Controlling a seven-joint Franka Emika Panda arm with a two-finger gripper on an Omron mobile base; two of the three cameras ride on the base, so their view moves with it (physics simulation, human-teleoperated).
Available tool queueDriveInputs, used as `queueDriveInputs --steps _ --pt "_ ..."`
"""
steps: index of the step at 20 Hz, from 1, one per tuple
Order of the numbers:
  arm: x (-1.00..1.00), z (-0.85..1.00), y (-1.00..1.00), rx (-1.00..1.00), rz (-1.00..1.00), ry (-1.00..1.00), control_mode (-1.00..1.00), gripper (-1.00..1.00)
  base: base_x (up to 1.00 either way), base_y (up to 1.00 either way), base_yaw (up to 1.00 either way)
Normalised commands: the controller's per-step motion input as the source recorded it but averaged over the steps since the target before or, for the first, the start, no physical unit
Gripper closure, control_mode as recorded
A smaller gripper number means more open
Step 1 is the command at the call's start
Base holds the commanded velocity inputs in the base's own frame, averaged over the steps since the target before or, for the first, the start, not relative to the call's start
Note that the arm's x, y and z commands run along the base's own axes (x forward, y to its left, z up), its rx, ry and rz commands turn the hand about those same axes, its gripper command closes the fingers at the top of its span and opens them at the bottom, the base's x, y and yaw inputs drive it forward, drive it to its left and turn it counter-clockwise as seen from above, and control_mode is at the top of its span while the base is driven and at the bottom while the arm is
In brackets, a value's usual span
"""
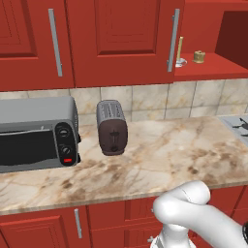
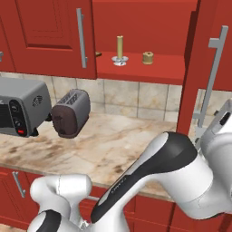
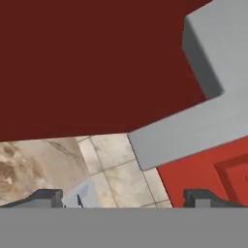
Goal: Pick the candle and candle from the dining table and place them in the open cabinet. Close the cabinet after placing the objects.
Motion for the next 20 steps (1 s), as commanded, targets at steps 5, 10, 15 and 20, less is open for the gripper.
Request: queueDriveInputs --steps 5,10,15,20 --pt "0.00 0.03 0.02 0.00 0.23 0.07 -1.00 -1.00 0.00 0.00 0.00" --pt "0.00 0.06 0.10 0.00 0.24 0.01 -1.00 -1.00 0.00 0.00 0.00" --pt "-0.03 0.09 0.14 0.00 0.22 0.00 -1.00 -1.00 0.00 0.00 0.00" --pt "-0.12 0.13 0.19 -0.01 0.20 -0.03 -1.00 -1.00 0.00 0.00 0.00"
